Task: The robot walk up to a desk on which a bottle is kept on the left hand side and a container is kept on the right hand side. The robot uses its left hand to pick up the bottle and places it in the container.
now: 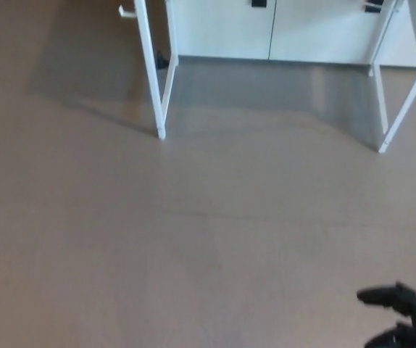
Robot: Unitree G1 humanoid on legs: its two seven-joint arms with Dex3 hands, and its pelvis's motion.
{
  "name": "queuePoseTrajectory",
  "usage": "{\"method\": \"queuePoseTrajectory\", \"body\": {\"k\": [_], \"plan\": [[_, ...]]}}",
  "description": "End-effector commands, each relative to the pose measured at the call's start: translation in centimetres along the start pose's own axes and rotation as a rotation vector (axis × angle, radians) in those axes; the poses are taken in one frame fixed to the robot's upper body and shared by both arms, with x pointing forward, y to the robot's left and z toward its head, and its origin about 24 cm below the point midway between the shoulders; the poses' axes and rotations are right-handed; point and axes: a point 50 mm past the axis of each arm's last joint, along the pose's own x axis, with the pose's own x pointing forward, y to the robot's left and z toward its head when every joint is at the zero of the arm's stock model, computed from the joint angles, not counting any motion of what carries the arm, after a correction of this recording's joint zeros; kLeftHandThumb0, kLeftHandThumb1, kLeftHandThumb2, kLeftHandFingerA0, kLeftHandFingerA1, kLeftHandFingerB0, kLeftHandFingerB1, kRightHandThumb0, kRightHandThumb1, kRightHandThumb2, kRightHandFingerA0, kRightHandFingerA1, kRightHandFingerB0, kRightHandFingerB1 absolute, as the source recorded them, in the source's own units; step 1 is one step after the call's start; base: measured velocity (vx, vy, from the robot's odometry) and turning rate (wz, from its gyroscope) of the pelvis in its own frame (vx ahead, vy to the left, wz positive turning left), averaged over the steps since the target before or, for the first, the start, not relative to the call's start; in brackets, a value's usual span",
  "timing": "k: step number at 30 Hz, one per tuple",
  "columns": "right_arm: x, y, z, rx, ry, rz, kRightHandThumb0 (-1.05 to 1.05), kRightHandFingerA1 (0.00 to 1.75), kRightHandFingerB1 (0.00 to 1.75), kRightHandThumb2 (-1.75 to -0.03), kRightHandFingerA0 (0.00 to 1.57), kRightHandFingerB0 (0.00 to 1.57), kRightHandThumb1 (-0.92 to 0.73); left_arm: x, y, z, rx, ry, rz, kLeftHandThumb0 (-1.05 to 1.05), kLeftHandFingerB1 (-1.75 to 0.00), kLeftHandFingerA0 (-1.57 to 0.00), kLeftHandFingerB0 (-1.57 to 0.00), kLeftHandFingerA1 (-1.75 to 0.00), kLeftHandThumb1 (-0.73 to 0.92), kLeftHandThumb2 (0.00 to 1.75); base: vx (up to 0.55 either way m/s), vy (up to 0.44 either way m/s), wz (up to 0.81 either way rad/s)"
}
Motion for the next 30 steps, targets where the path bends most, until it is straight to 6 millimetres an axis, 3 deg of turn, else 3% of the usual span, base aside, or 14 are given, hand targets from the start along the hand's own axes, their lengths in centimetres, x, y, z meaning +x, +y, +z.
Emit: {"method": "queuePoseTrajectory", "body": {"k": [1, 3, 8, 9, 12, 15, 16, 18, 19, 20, 22, 27, 28, 30], "plan": [[-0.9, 0.4, -1.2, 0.127, 0.109, 0.009, 0.28, 0.9, 0.76, -1.74, 0.3, 0.07, -0.91, -1.1, -0.3, -0.2, -0.058, -0.058, -0.019, -0.25, -0.42, -0.5, -0.44, -0.44, 0.58, 0.65, 0.42, 0.143, -0.15], [-0.9, 0.2, -0.7, 0.168, 0.117, -0.011, 0.21, 0.92, 0.83, -1.75, 0.32, 0.16, -0.91, -1.1, -0.6, 0.1, -0.082, -0.074, -0.024, -0.25, -0.42, -0.51, -0.44, -0.44, 0.58, 0.64, 0.46, 0.196, -0.23], [-0.6, 0.0, 1.0, 0.347, 0.088, -0.069, -0.02, 0.91, 0.81, -1.75, 0.25, 0.08, -0.89, -0.1, -1.0, 1.6, -0.15, -0.102, -0.008, -0.25, -0.42, -0.49, -0.44, -0.43, 0.59, 0.65, 0.52, -0.047, -0.29], [-0.8, 0.1, 0.9, 0.358, 0.092, -0.079, -0.06, 0.85, 0.8, -1.75, 0.15, 0.07, -0.88, 0.1, -1.3, 1.6, -0.182, -0.099, -0.008, -0.24, -0.42, -0.49, -0.43, -0.44, 0.58, 0.64, 0.37, 0.072, 0.06], [-1.3, 0.3, 0.3, 0.361, 0.115, -0.082, -0.02, 0.85, 0.83, -1.75, 0.17, 0.12, -0.88, 0.1, -2.2, 1.5, -0.224, -0.087, -0.012, -0.22, -0.42, -0.49, -0.43, -0.44, 0.6, 0.63, 0.32, 0.045, 0.12], [-1.6, 0.4, -0.2, 0.219, 0.135, -0.035, 0.11, 0.85, 0.77, -1.7, 0.26, 0.11, -0.92, 0.0, -2.3, 0.7, -0.203, -0.055, -0.01, -0.2, -0.42, -0.51, -0.44, -0.45, 0.6, 0.62, 0.33, -0.034, 0.18], [-1.7, 0.2, -0.3, 0.154, 0.142, -0.026, 0.31, 1.13, 0.9, -1.75, 0.36, 0.13, -0.48, -0.1, -2.3, 0.3, -0.177, -0.04, -0.014, -0.2, -0.41, -0.51, -0.43, -0.44, 0.59, 0.62, 0.4, -0.219, 0.3], [-1.6, -0.1, -0.4, 0.092, 0.148, -0.021, 0.31, 1.13, 0.9, -1.75, 0.36, 0.13, -0.48, -0.2, -2.2, -0.1, -0.149, -0.025, -0.02, -0.2, -0.41, -0.51, -0.43, -0.44, 0.59, 0.62, 0.44, -0.242, 0.31], [-1.6, -0.6, -0.6, 0.075, 0.154, -0.021, 0.32, 0.95, 0.77, -1.75, 0.42, 0.13, -0.45, -0.1, -2.2, -0.1, -0.128, -0.027, -0.024, -0.24, -0.42, -0.52, -0.44, -0.45, 0.57, 0.63, 0.49, -0.236, 0.93], [-1.6, -1.7, -0.7, 0.098, 0.165, -0.03, 0.13, 0.84, 0.74, -1.69, 0.27, 0.07, -0.92, 0.0, -2.1, 0.2, -0.112, -0.037, -0.027, -0.26, -0.43, -0.51, -0.45, -0.45, 0.56, 0.64, 0.6, -0.208, 0.47], [-1.7, -3.3, -1.0, 0.181, 0.205, -0.093, 0.07, 0.79, 0.69, -1.61, 0.26, 0.09, -0.92, 0.3, -1.5, 0.3, -0.145, -0.036, -0.023, -0.24, -0.43, -0.52, -0.45, -0.45, 0.58, 0.64, 0.55, -0.212, 0.12], [-2.6, -3.7, -2.4, 0.281, 0.237, -0.094, 0.01, 0.8, 0.68, -1.62, 0.26, 0.05, -0.92, 0.3, -0.2, 0.9, -0.189, -0.063, -0.016, -0.22, -0.42, -0.51, -0.43, -0.44, 0.62, 0.64, 0.38, -0.137, -0.06], [-2.8, -3.3, -2.6, 0.274, 0.252, -0.083, 0.14, 0.83, 0.65, -1.75, 0.21, 0.0, -0.54, 0.3, 0.2, 1.1, -0.198, -0.069, -0.015, -0.25, -0.42, -0.51, -0.42, -0.45, 0.61, 0.65, 0.29, -0.048, -0.08], [-3.0, -3.0, -2.8, 0.268, 0.27, -0.071, 0.14, 0.83, 0.65, -1.75, 0.21, 0.0, -0.54, 0.2, 0.5, 1.2, -0.205, -0.072, -0.015, -0.25, -0.42, -0.51, -0.42, -0.45, 0.61, 0.65, 0.31, -0.052, -0.14]]}}
